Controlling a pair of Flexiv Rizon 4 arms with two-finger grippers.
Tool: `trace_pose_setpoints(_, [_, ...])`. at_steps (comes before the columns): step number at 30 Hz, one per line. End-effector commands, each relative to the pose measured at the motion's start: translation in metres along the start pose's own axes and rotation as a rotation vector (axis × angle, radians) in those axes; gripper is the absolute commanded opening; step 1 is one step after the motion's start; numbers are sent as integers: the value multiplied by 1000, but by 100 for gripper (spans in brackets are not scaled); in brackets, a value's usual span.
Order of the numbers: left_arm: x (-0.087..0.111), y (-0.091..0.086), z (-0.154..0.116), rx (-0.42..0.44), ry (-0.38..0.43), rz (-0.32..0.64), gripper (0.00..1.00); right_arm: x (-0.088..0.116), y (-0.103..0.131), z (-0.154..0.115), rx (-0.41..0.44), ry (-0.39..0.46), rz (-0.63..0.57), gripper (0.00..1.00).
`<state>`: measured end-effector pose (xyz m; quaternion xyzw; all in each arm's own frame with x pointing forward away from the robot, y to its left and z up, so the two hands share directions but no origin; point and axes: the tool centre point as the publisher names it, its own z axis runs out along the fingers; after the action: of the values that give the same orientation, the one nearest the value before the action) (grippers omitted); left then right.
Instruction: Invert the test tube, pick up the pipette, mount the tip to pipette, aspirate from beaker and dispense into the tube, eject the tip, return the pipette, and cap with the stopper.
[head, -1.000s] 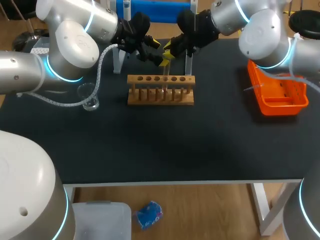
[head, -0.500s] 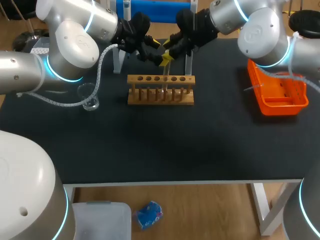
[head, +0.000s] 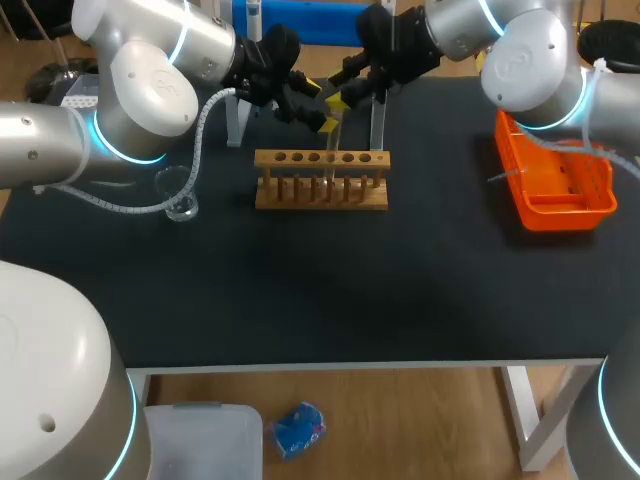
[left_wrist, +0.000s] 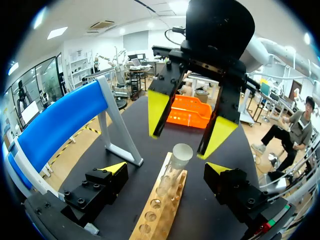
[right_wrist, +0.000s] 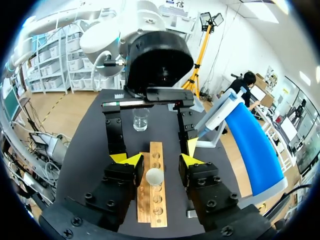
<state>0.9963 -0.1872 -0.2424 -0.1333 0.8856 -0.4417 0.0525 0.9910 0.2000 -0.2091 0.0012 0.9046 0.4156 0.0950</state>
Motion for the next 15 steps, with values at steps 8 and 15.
trace_pose_setpoints(8, [0,0,0,0,-1,0,100,11,3,-24,-131,17,-7,20])
trace_pose_setpoints(15, [0,0,0,0,-1,0,100,13,4,-28,-326,97,-6,0])
